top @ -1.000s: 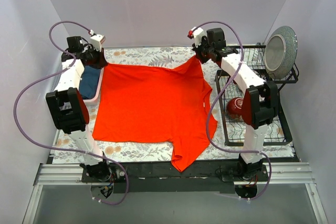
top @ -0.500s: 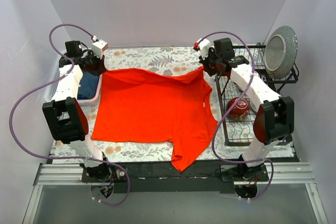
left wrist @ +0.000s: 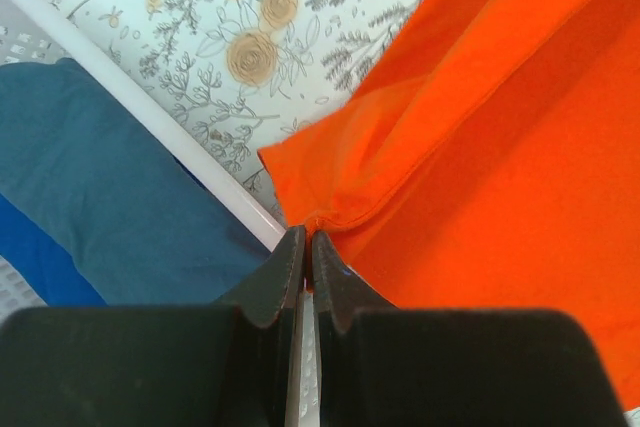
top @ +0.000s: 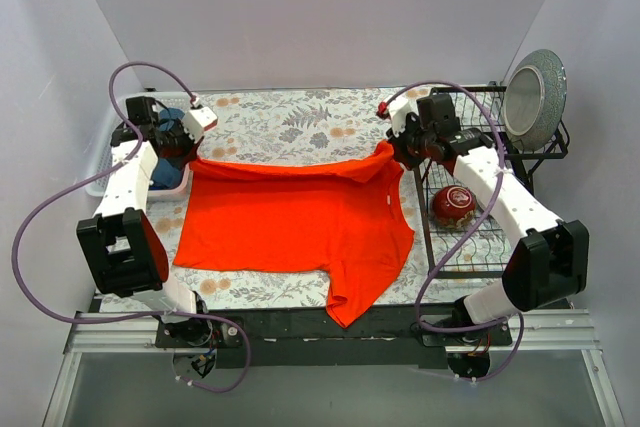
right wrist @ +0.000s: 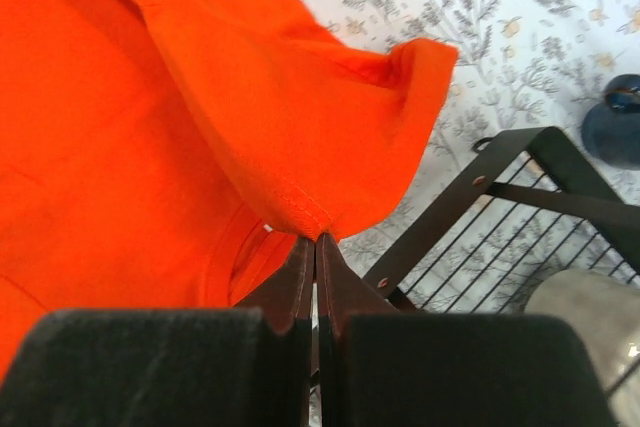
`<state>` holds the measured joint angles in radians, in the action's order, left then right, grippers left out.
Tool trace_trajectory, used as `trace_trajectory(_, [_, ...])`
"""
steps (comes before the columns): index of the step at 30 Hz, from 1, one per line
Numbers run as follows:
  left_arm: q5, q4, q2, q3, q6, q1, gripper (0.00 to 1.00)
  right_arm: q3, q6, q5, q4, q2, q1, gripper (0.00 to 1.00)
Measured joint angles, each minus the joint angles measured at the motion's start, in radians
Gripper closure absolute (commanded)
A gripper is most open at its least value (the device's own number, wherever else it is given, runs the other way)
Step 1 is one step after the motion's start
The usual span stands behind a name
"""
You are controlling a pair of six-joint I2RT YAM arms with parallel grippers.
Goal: Roll the t-shirts
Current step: Fold the T-shirt at the center of the board.
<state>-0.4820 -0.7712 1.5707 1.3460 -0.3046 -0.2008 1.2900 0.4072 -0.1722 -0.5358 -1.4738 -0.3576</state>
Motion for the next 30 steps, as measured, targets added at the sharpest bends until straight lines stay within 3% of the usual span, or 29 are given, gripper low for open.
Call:
trace_trajectory(20, [0.083, 0.082, -0.049, -0.244, -0.604, 0.006, 1.0, -0.127, 0.0, -0.107, -0.1, 0.09, -0.045, 0.99])
trace_trajectory(22, [0.093, 0.067, -0.063, -0.262, -0.653, 0.006, 1.0, -0.14, 0.027, -0.139, -0.134, 0.097, -0.058, 0.86])
trace_trajectory(23, [0.102, 0.057, -0.069, -0.272, -0.684, 0.006, 1.0, -0.143, 0.047, -0.162, -0.16, 0.099, -0.069, 0.7])
trace_trajectory(24, [0.108, 0.044, -0.074, -0.277, -0.709, 0.005, 0.86, -0.144, 0.067, -0.181, -0.188, 0.098, -0.077, 0.65])
trace_trajectory(27, [0.128, -0.014, -0.077, -0.28, -0.785, 0.001, 0.57, -0.143, 0.146, -0.259, -0.299, 0.086, -0.101, 0.57])
trace_trajectory(30, [0.117, -0.083, -0.075, -0.251, -0.811, -0.011, 0.45, -0.116, 0.199, -0.307, -0.404, 0.052, -0.1, 0.55])
